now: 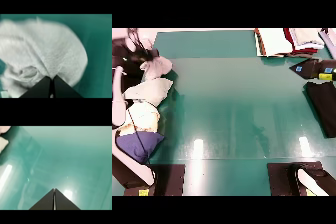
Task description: Fold the shirts.
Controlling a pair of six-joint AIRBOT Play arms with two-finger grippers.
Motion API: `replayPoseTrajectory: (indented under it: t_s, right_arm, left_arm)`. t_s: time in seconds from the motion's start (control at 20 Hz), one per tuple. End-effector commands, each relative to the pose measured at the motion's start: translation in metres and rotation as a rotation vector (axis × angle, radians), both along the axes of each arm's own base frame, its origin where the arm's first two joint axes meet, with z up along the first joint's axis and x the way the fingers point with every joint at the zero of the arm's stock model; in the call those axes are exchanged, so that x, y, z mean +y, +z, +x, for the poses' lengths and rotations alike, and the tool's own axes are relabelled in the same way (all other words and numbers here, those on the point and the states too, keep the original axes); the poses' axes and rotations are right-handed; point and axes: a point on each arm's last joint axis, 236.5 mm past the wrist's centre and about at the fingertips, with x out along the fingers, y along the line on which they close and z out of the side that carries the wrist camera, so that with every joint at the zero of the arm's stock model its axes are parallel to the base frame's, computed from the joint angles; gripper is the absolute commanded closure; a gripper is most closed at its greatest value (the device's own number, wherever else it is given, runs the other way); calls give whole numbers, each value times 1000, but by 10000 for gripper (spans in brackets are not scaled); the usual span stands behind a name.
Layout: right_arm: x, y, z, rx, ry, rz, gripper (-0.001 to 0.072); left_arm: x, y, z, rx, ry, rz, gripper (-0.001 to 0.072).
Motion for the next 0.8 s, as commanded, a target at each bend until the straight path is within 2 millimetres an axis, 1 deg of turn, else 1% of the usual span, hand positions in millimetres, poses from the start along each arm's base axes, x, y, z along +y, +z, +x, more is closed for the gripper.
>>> replayPoseTrajectory:
  t_s: [0.0,0.05,0.1,0.15,0.2,0.25,0.3,0.35,0.4,0.45,0.5,0.55,0.6,0.65,0.7,0.75]
  right_arm:
    - [-1,48,2,-121,-7,-9,699]
    - [-1,67,3,-169,-14,-13,699]
    - [-2,86,2,-216,-18,-18,699]
    - [-2,102,0,-256,-21,-22,699]
    - [-2,117,-2,-297,-26,-24,699]
    - [-3,129,-4,-329,-30,-26,699]
    - [-2,140,-6,-355,-30,-29,699]
    - [-2,148,-9,-374,-29,-31,699]
    - [-2,154,-11,-388,-28,-33,699]
    - [-1,160,-13,-401,-27,-35,699]
    - [-1,163,-14,-410,-26,-36,698]
    - [0,166,-16,-413,-22,-38,699]
    - [0,167,-17,-415,-20,-40,699]
    - [1,167,-18,-414,-18,-39,699]
    - [1,165,-19,-408,-13,-42,699]
    - [2,163,-21,-400,-7,-44,699]
  left_arm:
    - [-29,147,-31,-262,-78,61,687]
    - [-45,192,-56,-328,-118,84,688]
    - [-60,227,-81,-374,-155,100,688]
    - [-76,259,-110,-423,-190,112,688]
    - [-93,283,-137,-452,-229,116,688]
    - [-110,298,-160,-469,-265,108,688]
    - [-127,306,-180,-469,-306,97,688]
    - [-148,309,-196,-462,-362,77,687]
    - [-171,306,-208,-443,-423,52,687]
    - [-199,297,-218,-408,-497,26,688]
    - [-225,284,-225,-368,-564,11,687]
    - [-255,265,-233,-321,-637,-1,687]
    - [-287,241,-241,-261,-716,-18,687]
    - [-317,217,-252,-204,-794,-34,687]
    - [-350,191,-266,-145,-893,-50,685]
    - [-381,170,-281,-98,-980,-81,609]
